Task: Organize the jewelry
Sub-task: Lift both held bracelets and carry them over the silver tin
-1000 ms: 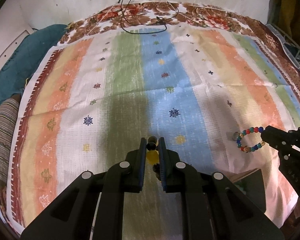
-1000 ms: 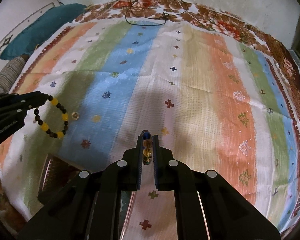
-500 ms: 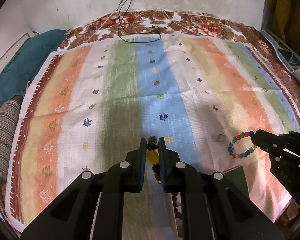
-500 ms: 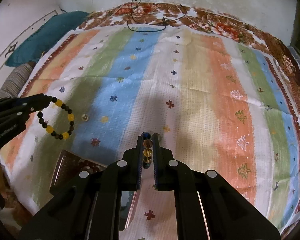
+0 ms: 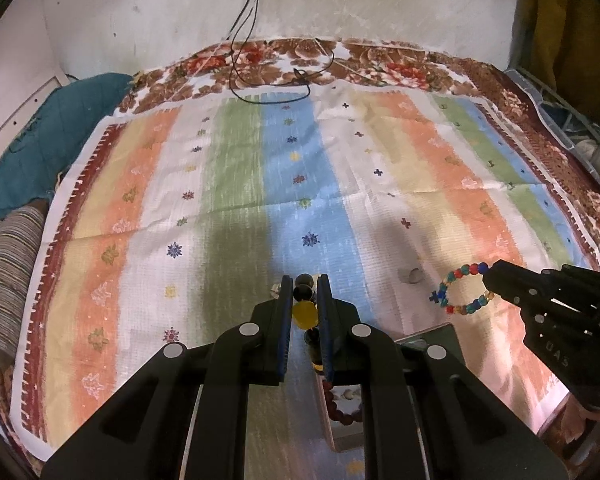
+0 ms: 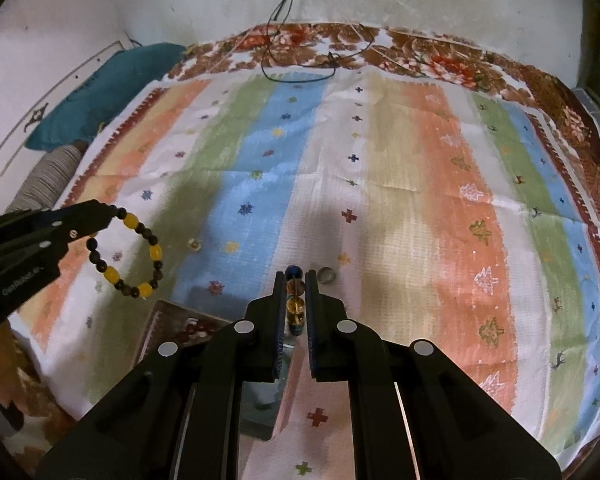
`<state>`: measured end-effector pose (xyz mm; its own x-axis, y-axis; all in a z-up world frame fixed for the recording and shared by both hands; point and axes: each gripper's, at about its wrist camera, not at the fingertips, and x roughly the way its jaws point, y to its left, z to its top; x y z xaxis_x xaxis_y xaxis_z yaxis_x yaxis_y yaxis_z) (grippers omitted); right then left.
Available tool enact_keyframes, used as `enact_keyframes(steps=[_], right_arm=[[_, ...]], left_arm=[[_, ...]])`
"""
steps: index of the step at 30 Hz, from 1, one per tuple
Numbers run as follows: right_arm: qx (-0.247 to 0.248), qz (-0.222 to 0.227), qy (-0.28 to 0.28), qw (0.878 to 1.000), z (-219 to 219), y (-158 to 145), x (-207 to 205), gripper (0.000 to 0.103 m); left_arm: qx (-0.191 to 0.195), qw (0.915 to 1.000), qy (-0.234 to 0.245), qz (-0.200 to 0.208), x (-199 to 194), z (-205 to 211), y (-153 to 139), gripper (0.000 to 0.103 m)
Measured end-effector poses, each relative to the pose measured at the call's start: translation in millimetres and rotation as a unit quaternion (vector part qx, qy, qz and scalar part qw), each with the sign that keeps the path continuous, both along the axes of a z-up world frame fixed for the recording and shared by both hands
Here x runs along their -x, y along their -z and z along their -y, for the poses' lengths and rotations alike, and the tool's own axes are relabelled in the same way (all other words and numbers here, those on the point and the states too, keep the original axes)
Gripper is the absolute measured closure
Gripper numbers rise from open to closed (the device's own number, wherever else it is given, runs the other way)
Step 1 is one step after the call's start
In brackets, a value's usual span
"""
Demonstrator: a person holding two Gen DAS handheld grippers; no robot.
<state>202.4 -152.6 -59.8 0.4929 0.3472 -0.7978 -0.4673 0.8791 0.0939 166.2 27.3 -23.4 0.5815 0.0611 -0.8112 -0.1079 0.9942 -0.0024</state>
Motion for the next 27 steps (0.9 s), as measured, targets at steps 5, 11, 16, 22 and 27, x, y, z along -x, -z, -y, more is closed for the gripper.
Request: enact_keyframes(steps=[5,11,16,22,27], right_arm=[[-0.008,0.004,-0.005,1.0,1,-4,8,0.093],[-0.015,0.009,-0.006,1.0,4,-9,16,0.093],[-0.028,0.009,-0.01,1.0,7,-12,23,0.093],[-0.042,0.014,-0.018,0.999,11,-18,35,0.093],[-0.043,0.02,-0.026,0.999,12,-21,47,0.093]], left_arm=[[0.006,1.0,0.001,0.004,6,2,-6,0.091],[0.005,0.9999,-0.002,0.011,15,6,-11,0.091],[0.005,0.9998,0.007,0.02,25,14,-18,0.091],[0.006,0.9995,0.014,0.028,34,20,-24,0.092],[0.005,0.9992,0.023,0.032,43,27,-27,0.092]])
